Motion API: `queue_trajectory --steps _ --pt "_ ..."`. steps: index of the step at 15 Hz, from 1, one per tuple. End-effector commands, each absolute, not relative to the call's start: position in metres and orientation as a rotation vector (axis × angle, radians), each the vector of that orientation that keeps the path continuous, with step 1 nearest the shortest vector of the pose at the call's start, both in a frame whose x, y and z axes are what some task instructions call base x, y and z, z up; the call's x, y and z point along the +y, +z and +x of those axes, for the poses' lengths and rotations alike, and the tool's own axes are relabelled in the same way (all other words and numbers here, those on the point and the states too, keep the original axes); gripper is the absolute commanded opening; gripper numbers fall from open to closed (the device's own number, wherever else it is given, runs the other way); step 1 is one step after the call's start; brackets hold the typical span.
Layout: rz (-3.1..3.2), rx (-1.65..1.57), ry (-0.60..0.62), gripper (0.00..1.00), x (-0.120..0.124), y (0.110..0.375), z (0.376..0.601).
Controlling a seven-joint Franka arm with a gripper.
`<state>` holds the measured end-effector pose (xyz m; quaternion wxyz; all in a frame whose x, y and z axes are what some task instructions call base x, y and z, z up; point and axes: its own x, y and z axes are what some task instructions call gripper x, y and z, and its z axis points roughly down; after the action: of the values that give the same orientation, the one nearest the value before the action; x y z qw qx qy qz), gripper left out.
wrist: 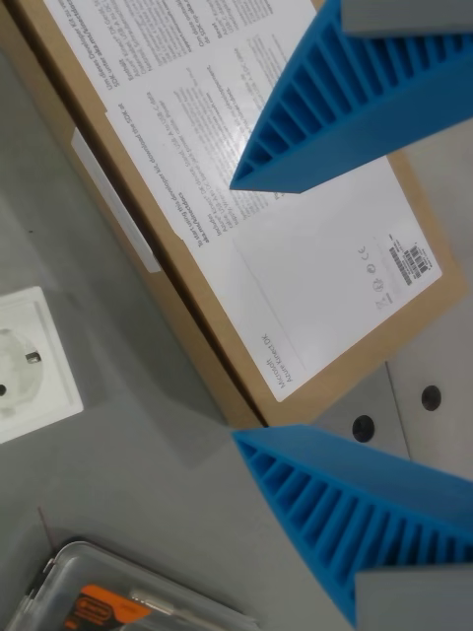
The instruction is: Move above the white socket
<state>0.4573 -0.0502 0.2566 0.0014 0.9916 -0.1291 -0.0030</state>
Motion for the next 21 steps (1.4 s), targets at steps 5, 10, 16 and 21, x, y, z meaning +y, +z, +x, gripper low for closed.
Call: queue_trajectory --steps 5,10,16,21 --pt "3.114 -0.402 -0.003 1.0 -0.05 0.258 0.458" --pt "3.116 -0.379 -0.005 1.0 -0.05 0.257 0.459" --pt "3.122 -0.329 -0.008 1.0 -0.05 0.253 0.464" --pt "3.127 -0.29 -0.021 1.0 -0.05 0.247 0.472"
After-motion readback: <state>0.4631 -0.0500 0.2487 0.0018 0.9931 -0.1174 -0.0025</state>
